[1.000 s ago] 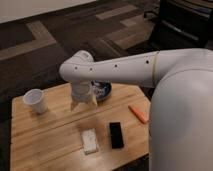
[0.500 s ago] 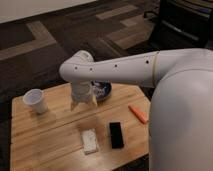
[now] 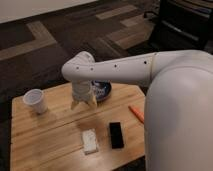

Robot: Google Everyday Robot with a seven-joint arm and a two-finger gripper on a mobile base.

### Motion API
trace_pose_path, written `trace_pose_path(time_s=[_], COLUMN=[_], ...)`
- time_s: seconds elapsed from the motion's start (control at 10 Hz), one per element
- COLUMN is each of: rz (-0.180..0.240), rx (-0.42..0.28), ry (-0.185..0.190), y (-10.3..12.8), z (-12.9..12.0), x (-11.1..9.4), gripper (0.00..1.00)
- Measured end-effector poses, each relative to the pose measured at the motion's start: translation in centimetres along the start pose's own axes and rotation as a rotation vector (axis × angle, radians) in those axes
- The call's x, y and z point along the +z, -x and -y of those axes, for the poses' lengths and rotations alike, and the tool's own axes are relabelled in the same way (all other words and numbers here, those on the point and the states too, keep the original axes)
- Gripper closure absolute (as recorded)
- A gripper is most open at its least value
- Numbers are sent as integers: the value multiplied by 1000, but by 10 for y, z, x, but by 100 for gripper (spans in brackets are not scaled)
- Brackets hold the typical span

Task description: Push the ceramic bowl across the table

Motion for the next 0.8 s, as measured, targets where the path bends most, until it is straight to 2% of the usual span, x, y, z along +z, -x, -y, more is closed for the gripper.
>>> trace_pose_path(time_s=[0.3, 0.5, 0.7, 0.8], rz=[-5, -12, -17, -5], rx=[-4, -11, 1, 2], ry=[38, 55, 52, 41], y=[23, 30, 35, 41], z=[-3, -8, 0, 6], x=[27, 41, 54, 58], gripper=[35, 35, 35, 35])
